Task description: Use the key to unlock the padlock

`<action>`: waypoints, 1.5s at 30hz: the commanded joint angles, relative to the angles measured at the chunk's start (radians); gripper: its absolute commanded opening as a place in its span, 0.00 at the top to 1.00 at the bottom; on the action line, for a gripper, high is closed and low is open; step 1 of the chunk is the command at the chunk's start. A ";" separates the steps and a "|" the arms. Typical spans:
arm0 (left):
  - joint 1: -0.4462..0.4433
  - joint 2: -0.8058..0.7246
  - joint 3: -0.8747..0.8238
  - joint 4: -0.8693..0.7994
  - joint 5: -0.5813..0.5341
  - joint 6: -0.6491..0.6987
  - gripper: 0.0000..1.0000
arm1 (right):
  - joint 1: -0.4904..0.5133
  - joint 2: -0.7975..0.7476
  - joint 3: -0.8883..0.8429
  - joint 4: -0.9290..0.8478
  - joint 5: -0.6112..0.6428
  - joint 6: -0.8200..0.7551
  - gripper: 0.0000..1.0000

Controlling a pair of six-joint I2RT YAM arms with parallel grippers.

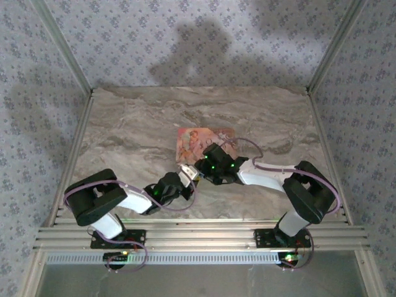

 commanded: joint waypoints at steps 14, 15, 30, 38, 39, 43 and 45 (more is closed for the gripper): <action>0.115 0.023 -0.023 0.201 0.306 -0.356 1.00 | 0.022 -0.096 -0.107 0.046 0.112 0.050 0.42; 0.117 0.024 -0.029 0.217 0.314 -0.371 1.00 | 0.023 -0.095 -0.117 0.057 0.118 0.057 0.42; 0.123 0.022 -0.041 0.276 0.347 -0.461 1.00 | 0.027 -0.021 -0.120 0.167 0.137 0.095 0.68; 0.123 -0.001 -0.053 0.260 0.347 -0.473 1.00 | 0.033 -0.041 -0.106 0.128 0.167 0.086 1.00; 0.123 -0.016 -0.057 0.246 0.343 -0.479 0.91 | 0.033 -0.045 -0.104 0.121 0.173 0.085 1.00; 0.126 -0.141 -0.102 0.122 0.304 -0.515 0.57 | 0.031 -0.057 -0.102 0.099 0.186 0.083 1.00; 0.134 -0.226 -0.127 0.031 0.297 -0.530 0.56 | 0.030 -0.064 -0.097 0.088 0.191 0.078 1.00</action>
